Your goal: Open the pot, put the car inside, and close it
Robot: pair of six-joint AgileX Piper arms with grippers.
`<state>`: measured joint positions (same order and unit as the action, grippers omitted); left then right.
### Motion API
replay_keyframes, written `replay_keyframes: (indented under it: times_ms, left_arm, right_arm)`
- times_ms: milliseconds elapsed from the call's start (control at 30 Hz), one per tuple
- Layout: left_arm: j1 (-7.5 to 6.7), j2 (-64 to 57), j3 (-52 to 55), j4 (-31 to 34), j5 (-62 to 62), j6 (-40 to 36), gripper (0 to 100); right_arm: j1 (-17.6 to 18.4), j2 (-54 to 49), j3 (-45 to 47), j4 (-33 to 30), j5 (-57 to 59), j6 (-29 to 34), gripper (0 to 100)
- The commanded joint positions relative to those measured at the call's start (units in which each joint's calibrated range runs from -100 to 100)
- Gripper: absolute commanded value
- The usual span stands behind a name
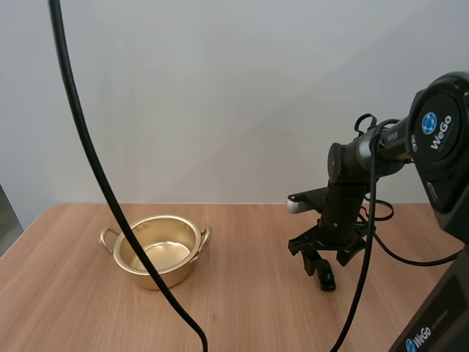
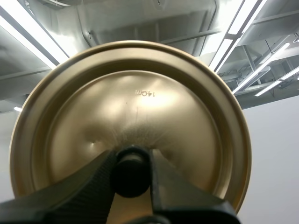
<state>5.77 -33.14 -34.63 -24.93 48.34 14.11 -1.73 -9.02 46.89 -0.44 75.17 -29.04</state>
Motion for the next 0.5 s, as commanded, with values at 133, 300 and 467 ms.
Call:
replay_keyframes:
  times_ms: [133, 300, 467]
  left_arm:
    - [-0.01, 0.01, -0.01, 0.0, -0.69, 0.15, 0]
    - [-0.01, 0.01, -0.01, 0.0, -0.69, 0.15, 0]
    - [-0.01, 0.01, -0.01, 0.0, -0.69, 0.15, 0]
  right_arm:
    - [-0.02, 1.45, 0.01, -0.11, -2.63, 0.01, 100]
    - [-0.02, 3.39, 0.01, -0.11, -3.27, 0.01, 100]
    - [-0.02, 5.23, 0.01, -0.25, -4.36, 0.13, 100]
